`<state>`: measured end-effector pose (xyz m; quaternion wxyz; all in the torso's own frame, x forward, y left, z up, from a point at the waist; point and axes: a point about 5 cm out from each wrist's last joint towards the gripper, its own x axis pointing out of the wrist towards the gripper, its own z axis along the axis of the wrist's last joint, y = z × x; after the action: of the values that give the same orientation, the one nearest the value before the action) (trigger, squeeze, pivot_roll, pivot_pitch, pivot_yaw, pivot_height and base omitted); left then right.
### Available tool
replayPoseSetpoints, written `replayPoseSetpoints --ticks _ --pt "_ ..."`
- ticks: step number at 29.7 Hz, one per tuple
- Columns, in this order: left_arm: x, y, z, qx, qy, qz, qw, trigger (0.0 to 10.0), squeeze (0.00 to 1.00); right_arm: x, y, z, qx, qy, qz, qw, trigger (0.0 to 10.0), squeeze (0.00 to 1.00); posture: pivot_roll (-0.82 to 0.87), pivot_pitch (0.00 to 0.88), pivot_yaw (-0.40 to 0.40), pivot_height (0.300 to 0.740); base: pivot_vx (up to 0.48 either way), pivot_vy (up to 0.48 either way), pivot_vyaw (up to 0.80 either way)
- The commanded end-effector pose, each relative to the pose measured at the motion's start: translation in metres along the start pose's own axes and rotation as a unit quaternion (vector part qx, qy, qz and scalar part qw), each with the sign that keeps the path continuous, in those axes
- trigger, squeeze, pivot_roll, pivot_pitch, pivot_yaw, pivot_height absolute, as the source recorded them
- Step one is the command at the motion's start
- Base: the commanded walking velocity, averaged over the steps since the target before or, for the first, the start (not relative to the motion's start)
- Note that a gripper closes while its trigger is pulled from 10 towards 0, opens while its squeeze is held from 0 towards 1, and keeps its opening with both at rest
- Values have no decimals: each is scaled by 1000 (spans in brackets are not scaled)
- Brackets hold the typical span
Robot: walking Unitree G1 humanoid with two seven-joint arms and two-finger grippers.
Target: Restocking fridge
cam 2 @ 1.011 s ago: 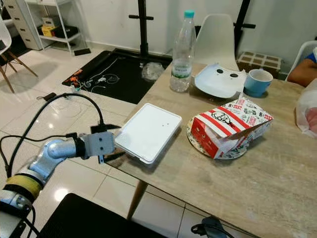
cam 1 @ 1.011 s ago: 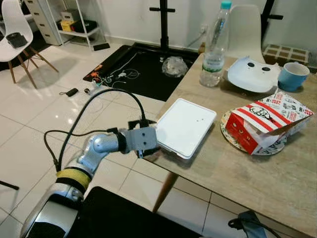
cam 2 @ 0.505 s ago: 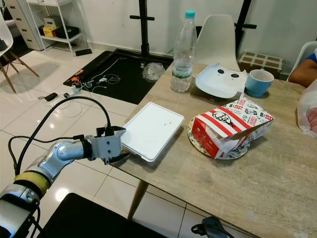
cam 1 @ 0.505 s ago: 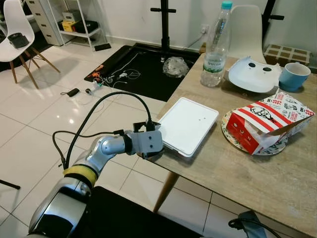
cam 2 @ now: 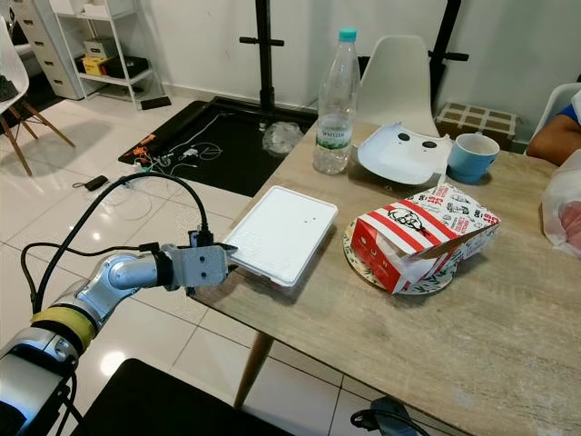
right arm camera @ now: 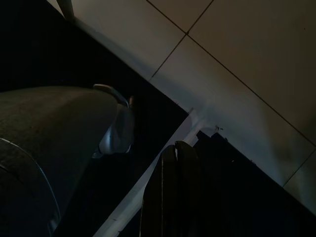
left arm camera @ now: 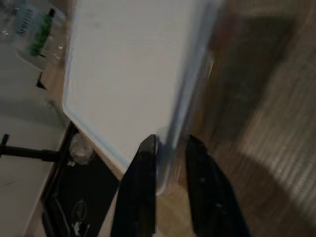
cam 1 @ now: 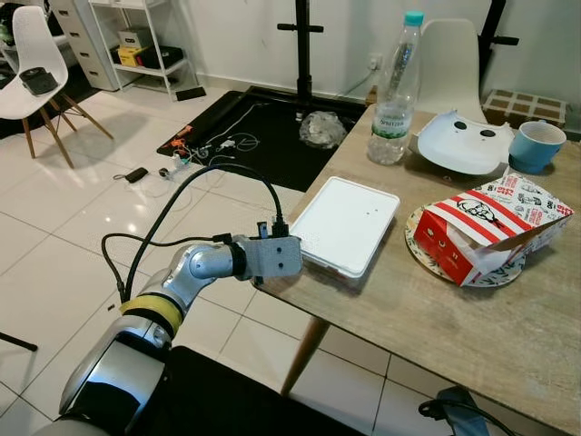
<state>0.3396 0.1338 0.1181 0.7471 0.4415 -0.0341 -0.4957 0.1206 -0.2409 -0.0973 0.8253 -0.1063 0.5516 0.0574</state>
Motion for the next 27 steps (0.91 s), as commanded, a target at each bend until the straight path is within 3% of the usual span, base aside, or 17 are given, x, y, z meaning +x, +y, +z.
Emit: replayPoseSetpoints --ticks 1,14,17,21,22,23,24,25,26,27 --pt "3 -16 -7 -15 18 -35 999 0 0 0 -1 1 8 -3 -3 1000 10000 0 -83 0 25 740 0 0 0" --pt "8 -23 -7 -32 6 -31 999 0 0 -1 -5 3 6 -6 -6 1000 10000 0 -84 0 15 740 0 0 0" --pt "9 -7 4 -60 -35 30 997 0 0 -1 -7 5 5 -8 -8 1000 10000 0 -81 0 8 740 0 0 0" --pt "8 4 10 -71 -60 63 994 0 0 -1 -7 5 5 -9 -9 1000 10000 0 -81 0 8 740 0 0 0" --pt "8 11 15 -86 -80 86 989 706 0 -1 -8 6 5 -10 -10 1000 10000 0 -77 0 3 740 0 0 0" --pt "8 11 15 -86 -80 86 989 706 0 -1 -8 6 5 -10 -10 1000 10000 0 -77 0 3 740 0 0 0" --pt "8 19 22 -100 -103 109 984 3176 0 -1 -8 6 4 -10 -10 1000 10000 0 -77 0 3 740 0 0 0" --pt "8 19 22 -100 -103 109 984 3176 0 -1 -8 6 4 -10 -10 1000 10000 0 -77 0 3 740 0 0 0" --pt "9 24 30 -115 -129 125 977 4549 0 -1 -8 7 3 -10 -10 1000 10000 0 -74 0 -2 740 0 0 0" --pt "9 24 30 -115 -129 125 977 4549 0 -1 -8 7 3 -10 -10 1000 10000 0 -74 0 -2 740 0 0 0"
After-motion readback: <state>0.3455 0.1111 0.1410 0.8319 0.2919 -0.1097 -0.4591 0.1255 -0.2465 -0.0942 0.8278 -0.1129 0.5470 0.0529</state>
